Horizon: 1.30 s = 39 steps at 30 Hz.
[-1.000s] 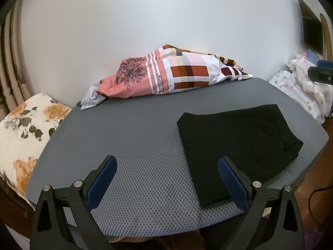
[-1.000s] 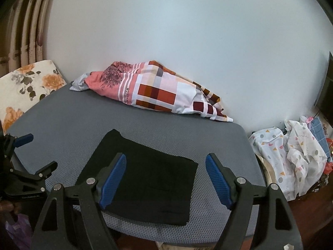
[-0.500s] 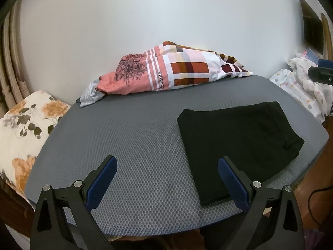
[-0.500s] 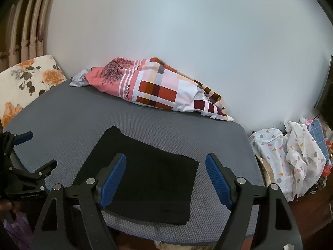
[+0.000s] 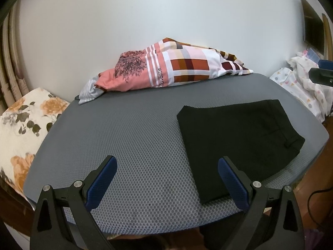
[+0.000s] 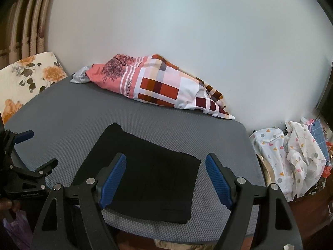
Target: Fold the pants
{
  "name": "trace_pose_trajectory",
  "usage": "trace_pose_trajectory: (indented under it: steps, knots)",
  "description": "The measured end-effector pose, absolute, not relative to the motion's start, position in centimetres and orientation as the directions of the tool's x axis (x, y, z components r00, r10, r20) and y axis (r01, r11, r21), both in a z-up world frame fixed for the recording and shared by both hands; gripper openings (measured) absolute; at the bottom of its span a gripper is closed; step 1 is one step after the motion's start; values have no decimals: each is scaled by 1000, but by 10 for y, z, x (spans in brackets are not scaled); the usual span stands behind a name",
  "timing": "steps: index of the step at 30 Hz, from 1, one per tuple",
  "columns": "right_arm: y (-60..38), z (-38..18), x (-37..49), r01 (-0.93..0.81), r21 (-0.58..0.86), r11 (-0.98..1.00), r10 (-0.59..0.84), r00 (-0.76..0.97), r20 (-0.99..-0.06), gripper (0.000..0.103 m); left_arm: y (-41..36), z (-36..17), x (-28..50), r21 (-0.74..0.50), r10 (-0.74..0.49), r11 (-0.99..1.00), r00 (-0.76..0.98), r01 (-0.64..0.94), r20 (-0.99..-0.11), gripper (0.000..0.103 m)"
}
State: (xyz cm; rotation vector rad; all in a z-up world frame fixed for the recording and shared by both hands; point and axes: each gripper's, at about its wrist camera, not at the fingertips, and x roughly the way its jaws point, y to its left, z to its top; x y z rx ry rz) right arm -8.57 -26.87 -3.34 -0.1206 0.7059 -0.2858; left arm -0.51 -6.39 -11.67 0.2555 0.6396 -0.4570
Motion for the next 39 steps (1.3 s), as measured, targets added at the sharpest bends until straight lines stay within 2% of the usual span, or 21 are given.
trace_pose_trajectory:
  steps: [19, 23, 26, 29, 31, 33, 35, 39]
  knots:
    - [-270, -47, -79, 195, -206, 959, -283, 708, -647, 76, -65, -124, -4, 85, -327, 870, 698, 486, -637, 97]
    - [-274, -52, -76, 181, -196, 964, -266, 704, -659, 82, -64, -127, 0, 81, -327, 870, 691, 487, -645, 97]
    - [-291, -65, -72, 146, -102, 984, -175, 689, -703, 82, -62, -130, 9, 27, -375, 854, 652, 519, -659, 97]
    - [-339, -90, -72, 156, 85, 984, -41, 664, -746, 78, -62, -136, 27, -75, -453, 819, 560, 569, -693, 97]
    - [-383, -111, -75, 171, 271, 947, 91, 666, -740, 59, -63, -141, 42, -132, -485, 805, 513, 579, -708, 97]
    - [-422, -133, -80, 254, 373, 893, 130, 646, -752, 48, -63, -149, 61, -216, -526, 788, 448, 577, -723, 97]
    - [-464, -157, -88, 306, 495, 813, 198, 654, -730, 46, -64, -158, 78, -291, -566, 766, 386, 573, -729, 97]
    - [-501, -187, -96, 333, 629, 703, 299, 664, -686, 46, -72, -175, 107, -372, -600, 741, 304, 559, -740, 97]
